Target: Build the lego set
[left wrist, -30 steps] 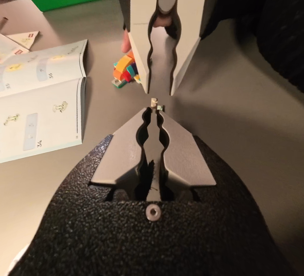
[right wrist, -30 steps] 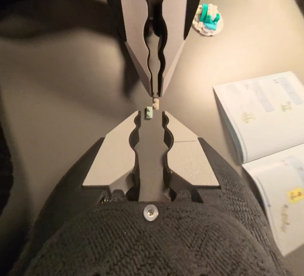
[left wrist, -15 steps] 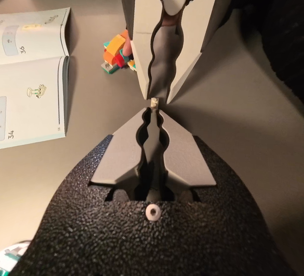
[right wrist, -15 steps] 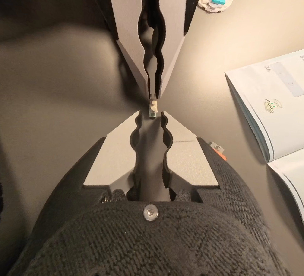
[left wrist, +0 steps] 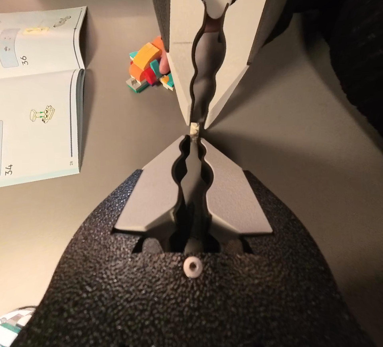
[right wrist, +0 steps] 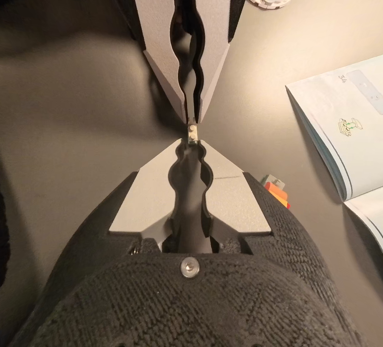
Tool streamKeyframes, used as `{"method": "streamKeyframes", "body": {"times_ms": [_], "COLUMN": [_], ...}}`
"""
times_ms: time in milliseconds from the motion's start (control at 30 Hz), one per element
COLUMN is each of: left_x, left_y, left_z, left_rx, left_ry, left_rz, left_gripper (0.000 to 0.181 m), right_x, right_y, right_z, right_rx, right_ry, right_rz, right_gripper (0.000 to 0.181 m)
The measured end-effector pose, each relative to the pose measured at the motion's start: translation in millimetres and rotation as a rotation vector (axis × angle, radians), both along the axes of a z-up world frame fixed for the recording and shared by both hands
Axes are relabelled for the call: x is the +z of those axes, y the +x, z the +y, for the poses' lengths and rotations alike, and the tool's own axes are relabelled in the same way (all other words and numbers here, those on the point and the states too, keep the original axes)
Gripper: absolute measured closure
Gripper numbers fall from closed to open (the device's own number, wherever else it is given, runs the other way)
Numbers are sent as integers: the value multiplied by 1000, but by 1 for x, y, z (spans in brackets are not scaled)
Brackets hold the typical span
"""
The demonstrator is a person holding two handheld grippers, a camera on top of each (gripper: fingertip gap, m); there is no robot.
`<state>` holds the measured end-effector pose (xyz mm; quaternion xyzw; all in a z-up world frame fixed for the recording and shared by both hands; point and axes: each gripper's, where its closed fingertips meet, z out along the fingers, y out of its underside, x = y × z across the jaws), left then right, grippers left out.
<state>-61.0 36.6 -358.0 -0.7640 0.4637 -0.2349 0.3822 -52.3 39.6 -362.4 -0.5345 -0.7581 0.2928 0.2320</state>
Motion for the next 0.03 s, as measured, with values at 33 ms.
{"method": "streamKeyframes", "body": {"times_ms": [33], "left_x": [0], "left_y": [0], "left_z": [0], "left_rx": [0], "left_ry": [0], "left_rz": [0], "left_gripper": [176], "right_x": [0], "right_y": [0], "right_z": [0], "right_rx": [0], "right_ry": [-1], "right_rz": [3], "right_gripper": [171]}}
